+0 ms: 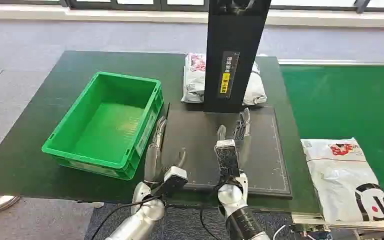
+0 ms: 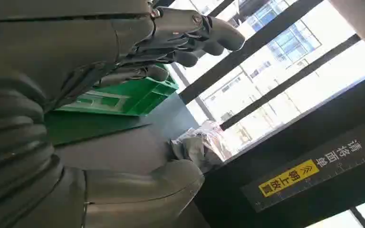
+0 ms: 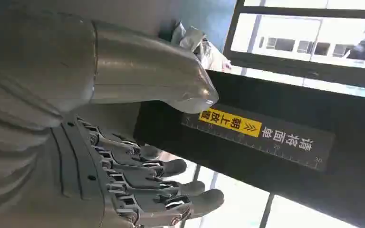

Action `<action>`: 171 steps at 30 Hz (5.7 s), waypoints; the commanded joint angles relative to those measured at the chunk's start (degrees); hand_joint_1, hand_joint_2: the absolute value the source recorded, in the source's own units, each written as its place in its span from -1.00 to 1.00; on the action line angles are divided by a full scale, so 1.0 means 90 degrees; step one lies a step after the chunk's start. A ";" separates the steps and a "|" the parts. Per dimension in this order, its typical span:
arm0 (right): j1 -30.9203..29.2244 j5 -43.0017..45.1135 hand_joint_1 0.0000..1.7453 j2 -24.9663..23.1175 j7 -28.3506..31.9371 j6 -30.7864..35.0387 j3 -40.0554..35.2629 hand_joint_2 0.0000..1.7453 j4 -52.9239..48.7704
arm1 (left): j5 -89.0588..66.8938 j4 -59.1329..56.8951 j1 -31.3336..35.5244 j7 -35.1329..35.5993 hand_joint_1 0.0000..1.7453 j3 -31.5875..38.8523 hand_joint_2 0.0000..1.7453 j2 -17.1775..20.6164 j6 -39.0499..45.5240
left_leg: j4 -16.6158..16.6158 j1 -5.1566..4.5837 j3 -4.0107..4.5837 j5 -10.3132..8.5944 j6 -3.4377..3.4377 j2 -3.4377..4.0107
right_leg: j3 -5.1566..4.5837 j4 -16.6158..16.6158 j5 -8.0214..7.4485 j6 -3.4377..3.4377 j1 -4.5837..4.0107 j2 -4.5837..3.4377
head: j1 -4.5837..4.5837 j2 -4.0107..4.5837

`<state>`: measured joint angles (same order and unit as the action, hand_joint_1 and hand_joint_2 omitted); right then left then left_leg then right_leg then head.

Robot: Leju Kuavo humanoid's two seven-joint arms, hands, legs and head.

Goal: Moved the parcel from conveyor to table for the left to box.

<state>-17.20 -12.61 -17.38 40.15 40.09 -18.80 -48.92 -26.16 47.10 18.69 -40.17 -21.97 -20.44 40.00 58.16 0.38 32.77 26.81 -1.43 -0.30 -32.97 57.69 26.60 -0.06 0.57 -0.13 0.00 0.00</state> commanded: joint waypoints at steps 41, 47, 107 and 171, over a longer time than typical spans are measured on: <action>-0.1395 -0.3550 -1.00 0.1522 -0.0991 -0.0010 0.6112 1.00 0.3150 | 0.2465 -0.0307 0.0397 0.0019 -1.00 0.0136 1.00 0.0387 0.0000 | -0.0011 -0.0011 -0.0003 -0.0020 0.0018 -0.0013 | 0.0010 -0.0016 -0.0021 0.0012 0.0011 0.0019 | 0.0002 0.0000; -0.1216 -0.4766 -1.00 0.1376 -0.2068 -0.0010 0.6448 1.00 0.2591 | 0.2556 -0.0299 0.0407 0.0019 -1.00 0.0052 1.00 0.0406 -0.0003 | -0.0002 -0.0011 0.0009 -0.0013 0.0019 0.0001 | -0.0002 -0.0008 -0.0020 0.0014 0.0010 0.0004 | 0.0002 0.0000; -0.0387 -0.8298 1.00 0.3373 -0.4630 -0.3955 0.5141 1.00 0.3139 | 0.2726 -0.0398 0.0420 0.0019 -1.00 0.0014 1.00 0.0551 -0.0254 | -0.0007 0.0002 -0.0024 -0.0035 0.0083 -0.0002 | 0.0077 -0.0102 -0.0077 0.0077 -0.0001 0.0008 | 0.0002 0.0000; -0.1364 -0.2554 -1.00 0.0551 -0.2622 -0.2674 -0.0901 -1.00 0.2010 | 0.1349 0.0085 0.0570 0.0019 -1.00 0.0637 1.00 0.0285 0.0000 | 0.0002 -0.0001 0.0060 -0.0062 0.0051 -0.0001 | -0.0030 -0.0032 -0.0077 0.0060 0.0005 0.0000 | 0.0000 0.0000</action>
<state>-24.24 -38.50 -10.89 12.56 19.22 -24.20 -44.18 -12.76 51.04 21.14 -40.22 -18.86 -18.10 39.98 58.22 0.37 33.37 26.24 -0.98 -0.41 -33.28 57.44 25.93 0.50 0.63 -0.06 0.00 0.00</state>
